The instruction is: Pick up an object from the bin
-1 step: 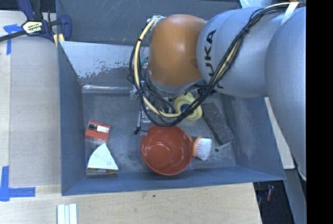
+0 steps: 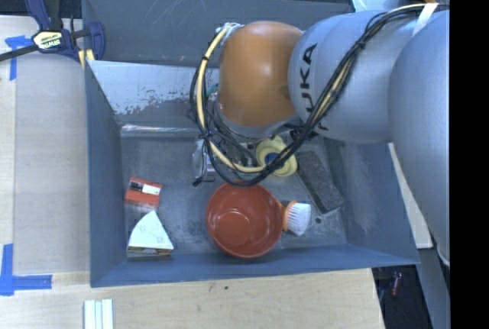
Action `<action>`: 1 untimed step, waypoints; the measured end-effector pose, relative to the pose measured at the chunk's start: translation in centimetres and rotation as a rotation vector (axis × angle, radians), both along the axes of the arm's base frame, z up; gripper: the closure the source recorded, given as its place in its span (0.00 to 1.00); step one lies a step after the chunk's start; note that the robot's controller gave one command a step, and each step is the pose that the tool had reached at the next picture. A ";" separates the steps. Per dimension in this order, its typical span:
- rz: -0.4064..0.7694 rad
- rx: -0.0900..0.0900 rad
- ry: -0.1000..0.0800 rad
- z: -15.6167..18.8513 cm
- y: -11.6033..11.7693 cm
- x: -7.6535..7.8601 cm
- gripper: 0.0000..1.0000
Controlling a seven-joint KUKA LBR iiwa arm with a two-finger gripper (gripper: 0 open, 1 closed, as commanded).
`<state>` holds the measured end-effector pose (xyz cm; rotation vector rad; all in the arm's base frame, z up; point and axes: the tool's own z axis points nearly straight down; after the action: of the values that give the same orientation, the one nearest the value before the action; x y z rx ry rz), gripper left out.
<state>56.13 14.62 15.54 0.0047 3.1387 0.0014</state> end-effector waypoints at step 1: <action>0.000 0.000 0.000 0.0 0.0 0.0 1.00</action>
Offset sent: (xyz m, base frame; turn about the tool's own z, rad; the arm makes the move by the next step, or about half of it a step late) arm -0.0107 -0.0157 -0.0442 -0.0119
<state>56.13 14.62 15.54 0.0054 3.1388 0.0015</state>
